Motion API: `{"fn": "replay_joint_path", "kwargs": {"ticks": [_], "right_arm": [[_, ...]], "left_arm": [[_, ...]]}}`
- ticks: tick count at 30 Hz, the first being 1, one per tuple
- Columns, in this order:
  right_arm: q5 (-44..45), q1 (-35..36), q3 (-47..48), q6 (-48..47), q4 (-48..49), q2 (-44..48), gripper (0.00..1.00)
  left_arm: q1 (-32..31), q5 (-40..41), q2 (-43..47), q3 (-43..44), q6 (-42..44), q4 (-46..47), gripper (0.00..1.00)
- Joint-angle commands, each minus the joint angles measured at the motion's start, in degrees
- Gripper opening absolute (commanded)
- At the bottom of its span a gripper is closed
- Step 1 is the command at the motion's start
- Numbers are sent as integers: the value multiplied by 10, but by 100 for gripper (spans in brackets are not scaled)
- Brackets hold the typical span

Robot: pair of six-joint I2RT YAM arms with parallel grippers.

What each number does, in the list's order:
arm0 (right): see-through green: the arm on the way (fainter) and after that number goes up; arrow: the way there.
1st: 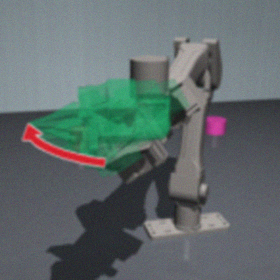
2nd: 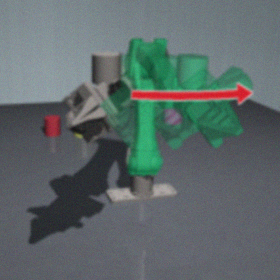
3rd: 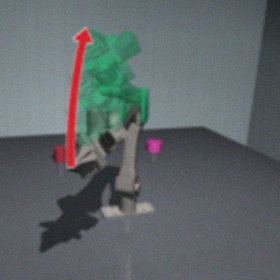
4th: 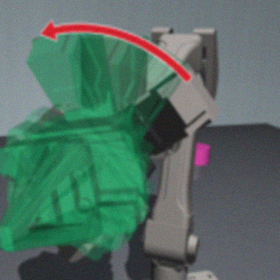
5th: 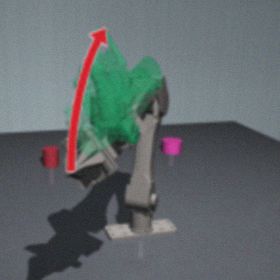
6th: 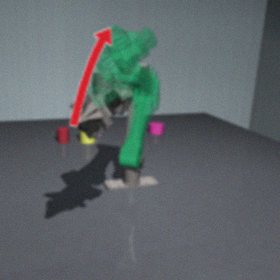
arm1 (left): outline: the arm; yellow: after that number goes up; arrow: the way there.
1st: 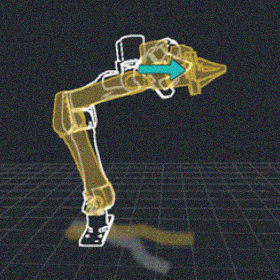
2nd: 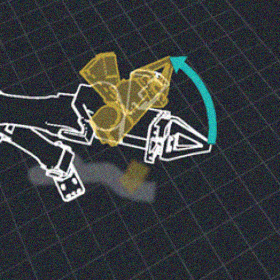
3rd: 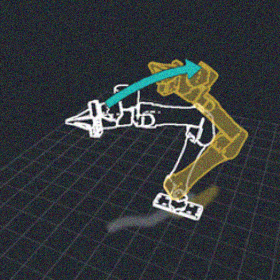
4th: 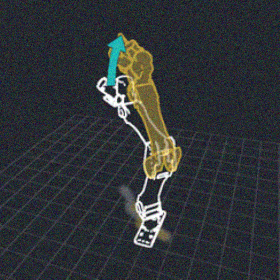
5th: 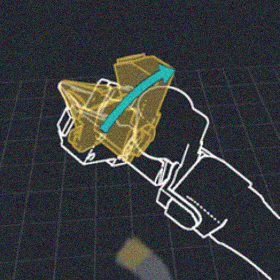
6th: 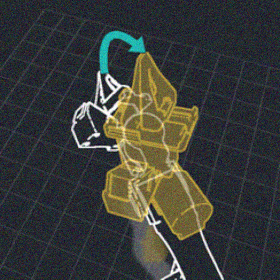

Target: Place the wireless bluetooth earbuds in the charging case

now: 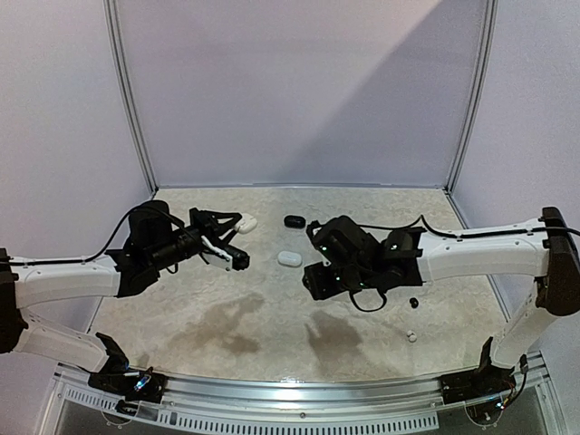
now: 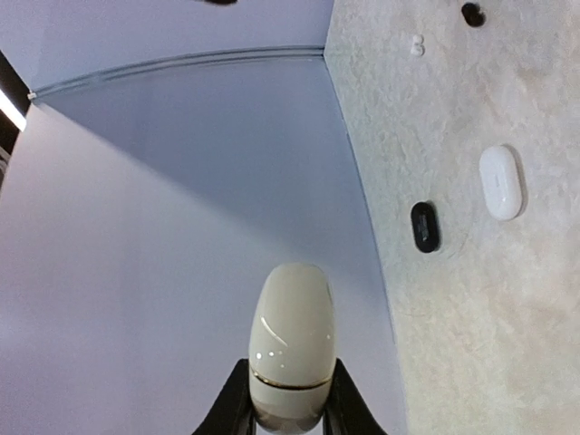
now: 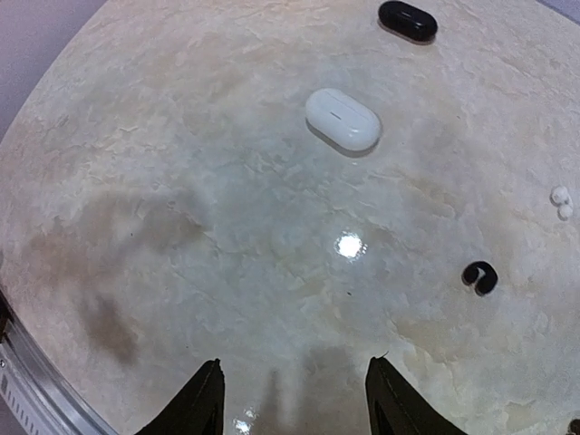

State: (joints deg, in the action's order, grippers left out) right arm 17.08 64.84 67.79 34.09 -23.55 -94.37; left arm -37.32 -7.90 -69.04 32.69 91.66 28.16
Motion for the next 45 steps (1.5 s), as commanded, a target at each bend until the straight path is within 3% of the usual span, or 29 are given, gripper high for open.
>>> {"fn": "replay_joint_path", "kwargs": {"ticks": [1,4,10,17,27,35,36,37,38,39,40,44,45], "right_arm": [[36,-13,-25,74,-66,48,55],[55,-36,-20,101,-125,56,55],[92,-75,7,112,-203,65,59],[107,-111,11,106,-222,85,61],[120,-123,20,65,-212,96,63],[118,-124,34,52,-213,96,64],[117,-125,35,52,-214,96,64],[117,-125,38,53,-216,96,64],[116,-124,41,55,-218,96,64],[113,-124,44,55,-218,96,66],[109,-124,49,55,-217,96,69],[78,-124,72,32,-202,91,97],[69,-125,81,16,-196,86,99]], "left_arm": [[7,28,-12,40,-147,-87,0],[12,25,-27,90,-296,-212,0],[35,-85,-112,192,-567,-459,0],[112,-265,-267,369,-759,-660,0],[224,-352,-496,537,-1071,-677,0],[255,-326,-557,541,-1213,-579,0],[257,-320,-558,538,-1232,-580,3],[258,-310,-559,535,-1261,-584,15],[261,-300,-556,530,-1282,-589,36],[264,-288,-550,523,-1299,-592,69],[265,-271,-541,517,-1309,-600,95],[268,-173,-498,538,-1315,-700,99],[269,-148,-490,560,-1317,-748,99]]}}
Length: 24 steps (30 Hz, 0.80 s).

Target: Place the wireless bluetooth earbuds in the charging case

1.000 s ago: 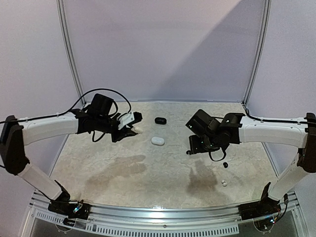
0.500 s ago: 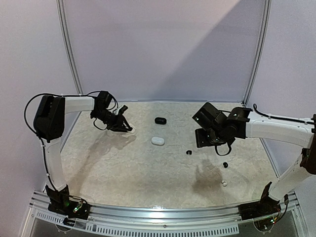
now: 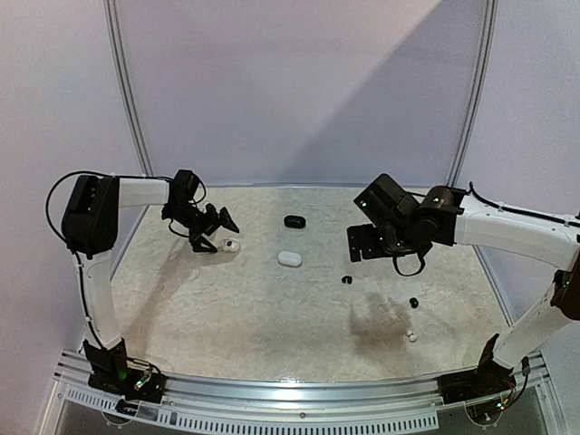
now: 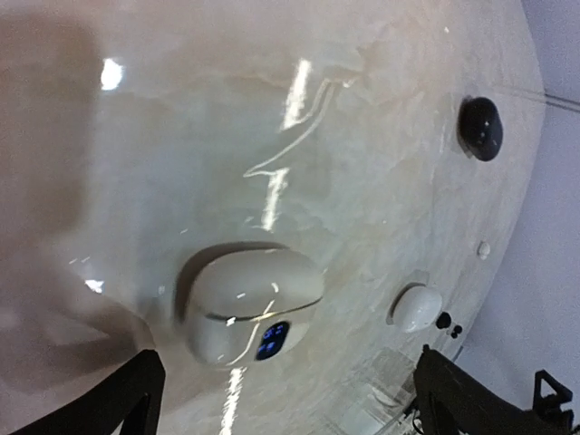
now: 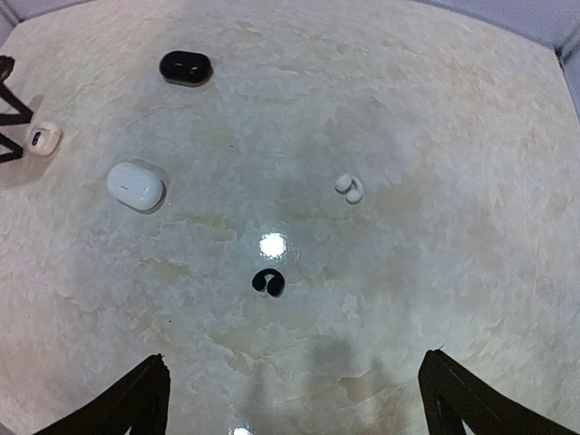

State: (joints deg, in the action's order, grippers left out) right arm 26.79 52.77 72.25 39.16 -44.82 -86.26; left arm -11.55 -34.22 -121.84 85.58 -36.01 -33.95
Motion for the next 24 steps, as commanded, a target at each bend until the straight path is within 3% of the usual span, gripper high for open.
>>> {"fn": "replay_joint_path", "kwargs": {"ticks": [1,3,7,12,14,19,24], "right_arm": [[-41,-6,47,-49,21,1,99],[-77,-13,76,-86,30,-22,99],[-200,-30,151,-195,38,-89,99],[-327,-39,325,-383,-28,-229,99],[-329,-41,389,-456,-52,-292,99],[-334,-64,436,-538,-7,-382,99],[-360,-84,439,-565,58,-437,98]], "left_arm": [[12,134,44,58,-41,-174,99],[9,151,52,125,-33,-255,99],[9,133,108,165,31,-285,99],[4,16,134,189,250,-327,99],[-6,7,145,198,343,-371,99],[-12,36,239,104,504,-366,99],[-12,66,322,-16,574,-331,98]]}}
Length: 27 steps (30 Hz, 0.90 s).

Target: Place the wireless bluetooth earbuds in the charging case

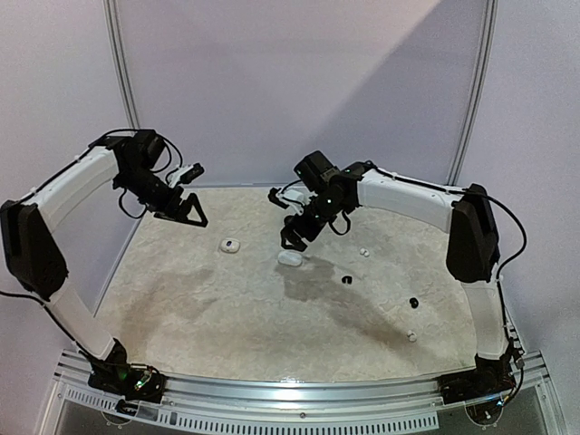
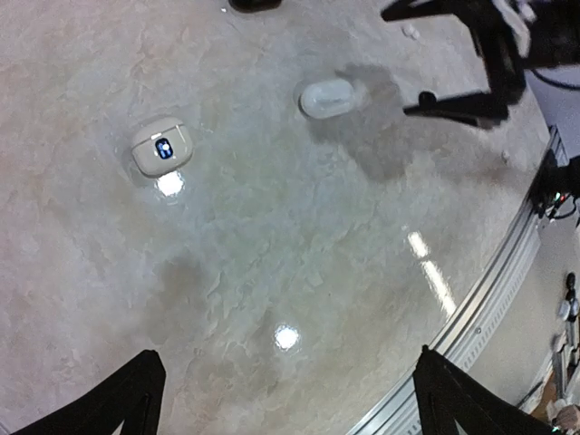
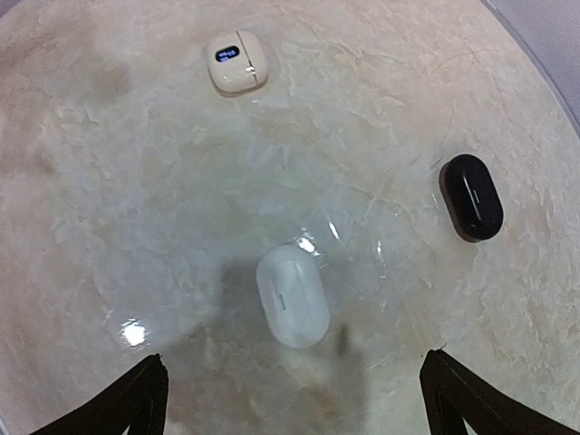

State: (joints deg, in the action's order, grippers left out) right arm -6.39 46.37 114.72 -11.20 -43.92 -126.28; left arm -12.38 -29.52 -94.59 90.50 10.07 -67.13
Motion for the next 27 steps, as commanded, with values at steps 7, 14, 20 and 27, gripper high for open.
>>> {"fn": "replay_joint_path", "kwargs": {"ticks": [7,14,20,27], "right_arm": [[-13,-23,21,-92,88,-113,95],[-29,-29,24,-69,93,-155,89],[-48,-28,23,-61,73,-166,64],[-49,-23,4,-70,99,-117,26]], "left_arm": [[-1,10,89,-242,79,75,93],[-1,0,79,-255,53,98,92],[-1,4,72,-228,64,86,93],[-2,1,69,-161,73,52,91]]}}
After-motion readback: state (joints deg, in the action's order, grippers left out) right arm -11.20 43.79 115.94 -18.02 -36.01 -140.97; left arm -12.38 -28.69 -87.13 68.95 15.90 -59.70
